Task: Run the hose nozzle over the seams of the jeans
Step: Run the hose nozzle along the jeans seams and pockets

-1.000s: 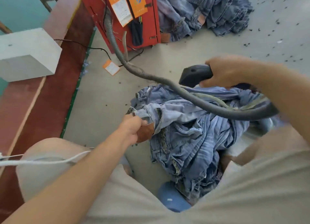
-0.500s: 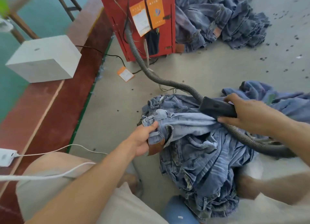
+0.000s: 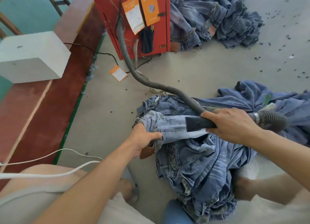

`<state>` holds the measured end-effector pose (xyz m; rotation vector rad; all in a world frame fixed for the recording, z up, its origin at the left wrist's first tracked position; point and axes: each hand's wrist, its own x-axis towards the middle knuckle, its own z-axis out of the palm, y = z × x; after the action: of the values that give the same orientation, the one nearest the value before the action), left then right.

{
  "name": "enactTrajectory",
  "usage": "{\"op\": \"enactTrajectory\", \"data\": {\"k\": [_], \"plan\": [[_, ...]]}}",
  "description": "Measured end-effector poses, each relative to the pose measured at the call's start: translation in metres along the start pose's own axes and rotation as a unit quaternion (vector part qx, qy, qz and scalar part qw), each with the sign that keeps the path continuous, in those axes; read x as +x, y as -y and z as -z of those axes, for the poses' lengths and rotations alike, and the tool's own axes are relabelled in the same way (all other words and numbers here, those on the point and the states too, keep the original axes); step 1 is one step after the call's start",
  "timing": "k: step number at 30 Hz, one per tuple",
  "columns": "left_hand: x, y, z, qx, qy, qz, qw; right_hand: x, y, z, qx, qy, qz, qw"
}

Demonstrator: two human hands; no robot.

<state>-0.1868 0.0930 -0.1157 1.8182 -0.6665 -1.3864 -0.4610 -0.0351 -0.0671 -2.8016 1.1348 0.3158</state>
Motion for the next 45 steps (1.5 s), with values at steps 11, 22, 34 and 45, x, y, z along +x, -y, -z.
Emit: {"op": "enactTrajectory", "data": {"k": [11, 22, 34, 45], "plan": [[-0.013, -0.009, 0.018, -0.104, 0.111, -0.005, 0.988, 0.021, 0.032, 0.038, 0.149, -0.082, 0.046, 0.984], [-0.023, -0.005, 0.009, -0.026, 0.113, 0.003, 0.993, 0.028, 0.041, 0.042, 0.198, -0.141, 0.036, 0.969], [-0.036, 0.009, 0.034, -0.041, 0.088, 0.009, 0.995, 0.040, 0.018, 0.000, -0.012, 0.055, 0.014, 0.998], [-0.031, 0.004, 0.044, -0.148, 0.123, 0.004, 0.981, 0.036, 0.012, 0.036, -0.008, 0.029, -0.009, 1.000]]}}
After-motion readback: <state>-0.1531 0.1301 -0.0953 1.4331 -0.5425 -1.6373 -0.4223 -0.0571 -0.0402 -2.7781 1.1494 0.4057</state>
